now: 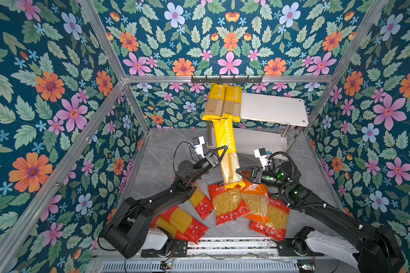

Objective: Arrange pasta packages on shelves
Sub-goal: Pick up the pasta bag from the pasta bags.

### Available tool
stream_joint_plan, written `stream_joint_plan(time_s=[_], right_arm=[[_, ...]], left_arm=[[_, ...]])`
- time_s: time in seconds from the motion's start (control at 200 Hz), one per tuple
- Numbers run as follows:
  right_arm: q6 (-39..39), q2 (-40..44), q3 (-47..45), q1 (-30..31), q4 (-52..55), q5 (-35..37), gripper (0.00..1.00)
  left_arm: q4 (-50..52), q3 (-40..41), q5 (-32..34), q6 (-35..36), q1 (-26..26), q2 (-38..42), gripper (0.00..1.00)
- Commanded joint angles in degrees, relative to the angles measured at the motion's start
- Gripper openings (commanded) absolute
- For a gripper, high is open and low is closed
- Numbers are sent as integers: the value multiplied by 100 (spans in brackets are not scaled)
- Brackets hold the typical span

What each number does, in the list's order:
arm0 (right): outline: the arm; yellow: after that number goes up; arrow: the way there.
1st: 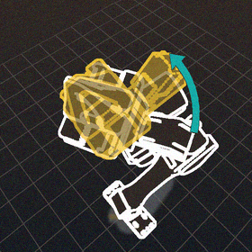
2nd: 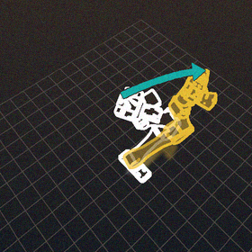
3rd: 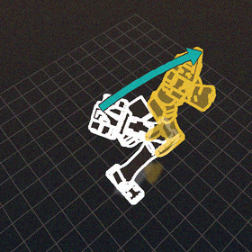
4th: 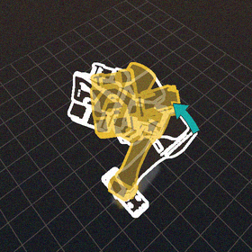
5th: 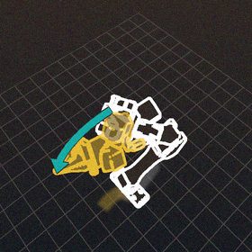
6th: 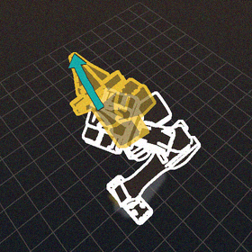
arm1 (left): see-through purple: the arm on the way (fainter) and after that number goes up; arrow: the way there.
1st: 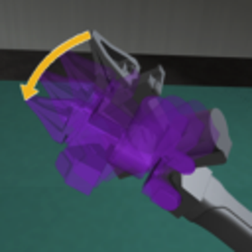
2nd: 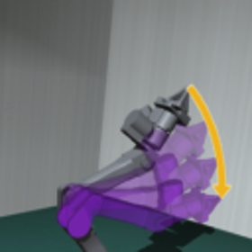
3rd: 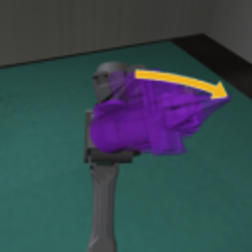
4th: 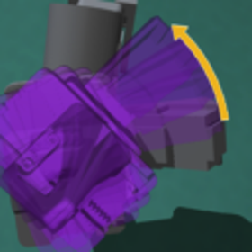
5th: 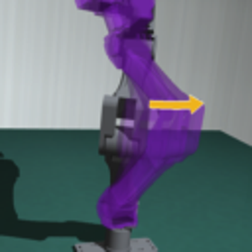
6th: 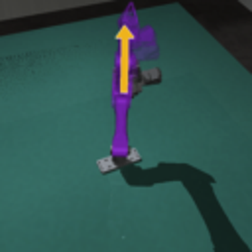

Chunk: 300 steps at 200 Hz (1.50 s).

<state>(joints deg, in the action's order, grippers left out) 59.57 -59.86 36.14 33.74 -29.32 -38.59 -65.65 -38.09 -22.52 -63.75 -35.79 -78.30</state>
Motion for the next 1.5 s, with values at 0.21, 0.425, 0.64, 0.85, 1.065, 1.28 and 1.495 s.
stream_joint_plan(time_s=[0.21,0.425,0.64,0.85,1.065,1.28,1.495], right_arm=[[-861,443,-13,-89,1341,82,55],[-1069,331,9,-87,1503,62,61],[-1050,215,275,-86,1049,121,59],[-1030,20,455,-87,649,159,40],[-982,35,490,-87,351,185,19],[-1043,81,693,-112,329,208,7],[-819,106,1155,-533,366,-65,1]], left_arm=[[-49,-439,-16,324,-7,113,0],[-27,-755,-50,308,-46,-4,0],[-80,-1070,-94,270,-119,-293,0],[-50,-1304,-112,213,-139,-458,0],[159,-1444,-87,201,-137,-475,0],[491,-1812,-190,221,-139,-589,15],[1146,-2176,-222,565,-139,-618,46]])
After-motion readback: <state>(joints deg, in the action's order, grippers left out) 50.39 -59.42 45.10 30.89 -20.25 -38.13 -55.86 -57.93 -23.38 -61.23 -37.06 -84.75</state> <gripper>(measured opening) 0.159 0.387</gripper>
